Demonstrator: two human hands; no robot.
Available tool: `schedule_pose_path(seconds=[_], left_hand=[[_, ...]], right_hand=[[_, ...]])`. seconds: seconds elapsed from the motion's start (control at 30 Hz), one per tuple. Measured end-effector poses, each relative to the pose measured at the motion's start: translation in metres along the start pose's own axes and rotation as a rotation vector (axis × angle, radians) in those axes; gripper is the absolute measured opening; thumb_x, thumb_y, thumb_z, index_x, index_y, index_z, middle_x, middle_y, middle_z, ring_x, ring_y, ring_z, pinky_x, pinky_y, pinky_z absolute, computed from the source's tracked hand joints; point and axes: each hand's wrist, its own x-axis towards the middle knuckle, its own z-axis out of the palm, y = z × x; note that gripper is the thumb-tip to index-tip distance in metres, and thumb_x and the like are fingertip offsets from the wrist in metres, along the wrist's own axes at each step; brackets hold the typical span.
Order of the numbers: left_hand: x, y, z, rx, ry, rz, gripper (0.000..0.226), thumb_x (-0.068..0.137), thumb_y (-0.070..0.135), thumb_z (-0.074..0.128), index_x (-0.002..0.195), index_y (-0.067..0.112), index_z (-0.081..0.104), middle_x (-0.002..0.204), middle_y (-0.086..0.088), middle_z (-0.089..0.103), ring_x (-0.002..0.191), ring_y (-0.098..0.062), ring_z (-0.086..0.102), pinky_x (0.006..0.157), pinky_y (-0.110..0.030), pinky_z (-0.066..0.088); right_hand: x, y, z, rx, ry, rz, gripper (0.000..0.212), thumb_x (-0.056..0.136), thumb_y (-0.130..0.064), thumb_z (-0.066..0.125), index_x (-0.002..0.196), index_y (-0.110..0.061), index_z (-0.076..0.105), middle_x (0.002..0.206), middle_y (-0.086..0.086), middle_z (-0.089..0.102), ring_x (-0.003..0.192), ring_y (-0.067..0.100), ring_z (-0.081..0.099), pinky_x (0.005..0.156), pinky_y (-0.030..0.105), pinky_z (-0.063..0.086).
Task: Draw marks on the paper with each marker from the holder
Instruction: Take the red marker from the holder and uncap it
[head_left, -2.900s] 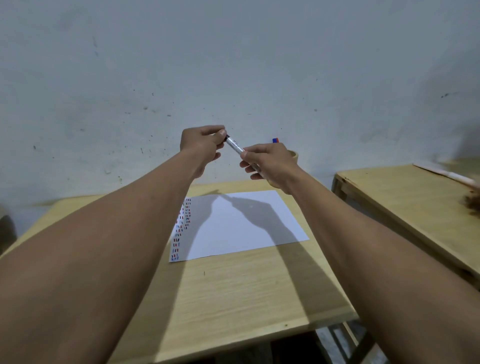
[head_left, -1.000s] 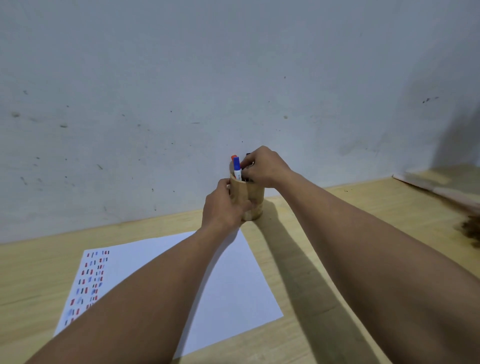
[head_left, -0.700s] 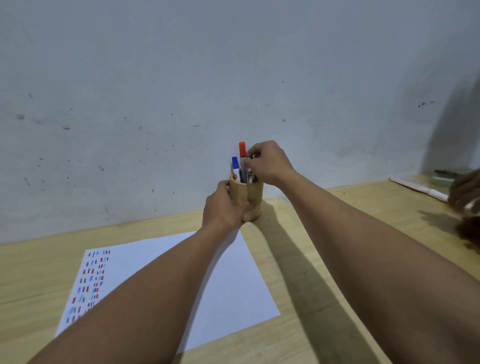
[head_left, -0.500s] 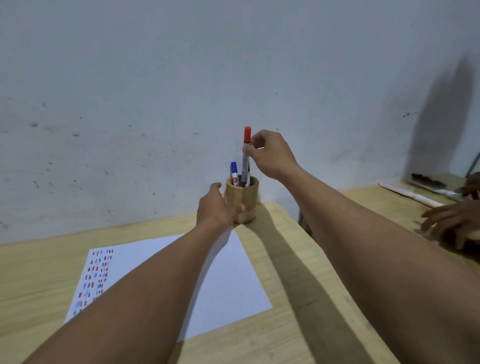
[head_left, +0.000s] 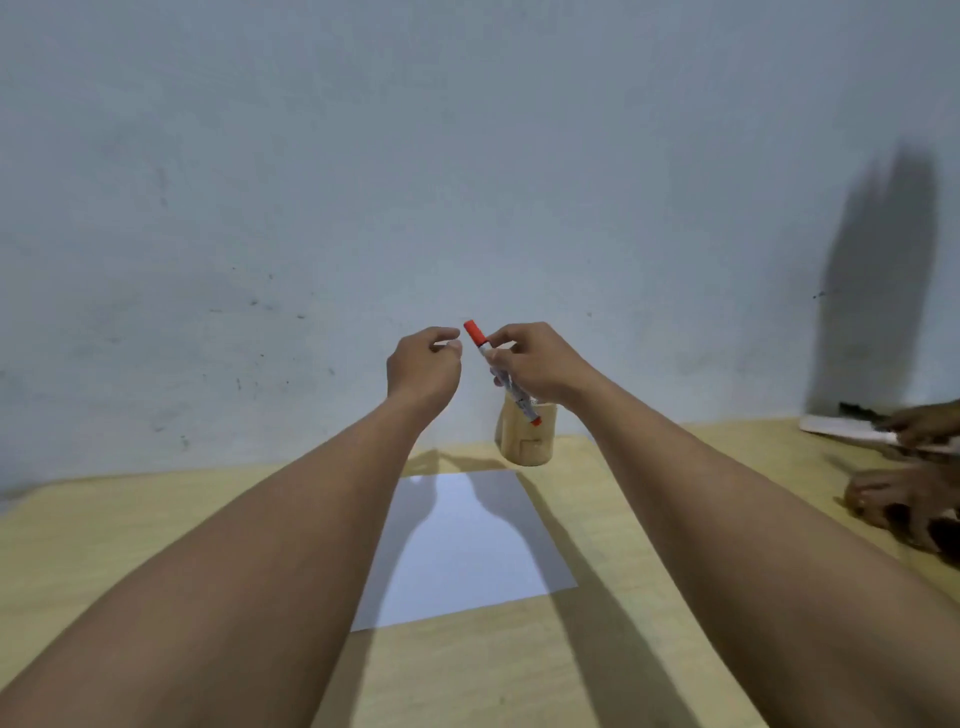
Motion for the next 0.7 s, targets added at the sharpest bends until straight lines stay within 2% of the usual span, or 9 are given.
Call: schedule_pose_path(seconds=[0.1, 0.17, 0.3, 0.4, 0.47, 0.5, 0.53, 0.63, 0.7], left_hand=[[-0.002, 0.012, -0.022, -0.087, -0.004, -0.007, 0.021, 0.09, 0.022, 0.059, 0.1, 0.028, 0.077, 0.097, 0.002, 0.075, 0.092, -0.019, 0.071, 0.09, -0.042, 0.058], [-0.002, 0.015, -0.037, -0.092, -0.013, -0.003, 0.019, 0.09, 0.016, 0.062, 0.092, 0.027, 0.077, 0.091, -0.001, 0.075, 0.085, -0.019, 0.072, 0.086, -0.04, 0.06], [-0.002, 0.013, -0.065, -0.142, 0.023, -0.072, 0.015, 0.091, 0.011, 0.063, 0.087, 0.02, 0.074, 0.097, -0.009, 0.074, 0.086, -0.021, 0.07, 0.079, -0.037, 0.062], [-0.002, 0.014, -0.082, -0.284, 0.046, -0.151, 0.015, 0.095, 0.006, 0.059, 0.089, 0.013, 0.071, 0.096, -0.013, 0.069, 0.079, -0.019, 0.066, 0.077, -0.034, 0.061], [-0.003, 0.016, -0.09, -0.371, 0.051, -0.184, 0.014, 0.098, 0.005, 0.057, 0.092, 0.011, 0.068, 0.091, -0.011, 0.066, 0.076, -0.017, 0.064, 0.075, -0.033, 0.061], [-0.004, 0.017, -0.093, -0.393, 0.048, -0.191, 0.014, 0.098, 0.005, 0.056, 0.094, 0.01, 0.068, 0.09, -0.01, 0.065, 0.076, -0.017, 0.064, 0.074, -0.032, 0.061], [-0.005, 0.018, -0.095, -0.403, 0.041, -0.193, 0.013, 0.098, 0.005, 0.056, 0.096, 0.009, 0.069, 0.09, -0.01, 0.065, 0.077, -0.017, 0.064, 0.073, -0.032, 0.061], [-0.008, 0.018, -0.1, -0.409, 0.004, -0.182, 0.011, 0.098, 0.007, 0.06, 0.098, 0.007, 0.071, 0.094, -0.011, 0.065, 0.082, -0.018, 0.065, 0.074, -0.032, 0.061], [-0.011, 0.016, -0.103, -0.406, -0.029, -0.167, 0.009, 0.097, 0.008, 0.062, 0.098, 0.007, 0.071, 0.095, -0.011, 0.066, 0.084, -0.018, 0.066, 0.075, -0.032, 0.062]], right_hand=[[-0.011, -0.016, 0.007, 0.057, -0.07, -0.024, 0.026, 0.101, -0.027, 0.061, 0.113, -0.007, 0.072, 0.097, 0.016, 0.075, 0.08, 0.019, 0.074, 0.076, 0.034, 0.058], [-0.018, -0.026, 0.01, 0.145, -0.089, -0.026, 0.027, 0.099, -0.025, 0.065, 0.111, -0.001, 0.069, 0.101, 0.022, 0.075, 0.079, 0.022, 0.074, 0.072, 0.034, 0.056], [-0.028, -0.041, 0.012, 0.368, -0.227, 0.106, 0.031, 0.094, -0.04, 0.068, 0.108, -0.014, 0.059, 0.092, 0.013, 0.076, 0.081, 0.019, 0.07, 0.074, 0.035, 0.049], [-0.036, -0.045, 0.013, 0.792, -0.347, 0.223, 0.052, 0.085, -0.066, 0.065, 0.105, -0.018, 0.066, 0.093, 0.01, 0.07, 0.079, 0.02, 0.065, 0.073, 0.035, 0.049], [-0.039, -0.047, 0.02, 1.133, -0.306, 0.232, 0.069, 0.076, -0.074, 0.066, 0.106, -0.013, 0.072, 0.09, 0.01, 0.07, 0.079, 0.021, 0.065, 0.072, 0.035, 0.049], [-0.04, -0.048, 0.026, 1.241, -0.263, 0.231, 0.07, 0.075, -0.073, 0.069, 0.108, -0.012, 0.073, 0.088, 0.009, 0.069, 0.079, 0.02, 0.065, 0.071, 0.035, 0.049], [-0.04, -0.05, 0.033, 1.294, -0.211, 0.227, 0.063, 0.076, -0.067, 0.073, 0.107, -0.012, 0.074, 0.085, 0.006, 0.068, 0.077, 0.017, 0.064, 0.069, 0.034, 0.05], [-0.037, -0.056, 0.06, 1.275, -0.035, 0.223, 0.019, 0.086, -0.035, 0.079, 0.093, -0.019, 0.071, 0.078, -0.001, 0.061, 0.067, 0.01, 0.061, 0.063, 0.027, 0.049], [-0.035, -0.059, 0.074, 1.246, 0.022, 0.226, 0.006, 0.091, -0.023, 0.075, 0.093, -0.019, 0.071, 0.077, -0.003, 0.063, 0.065, 0.008, 0.06, 0.062, 0.025, 0.05]])
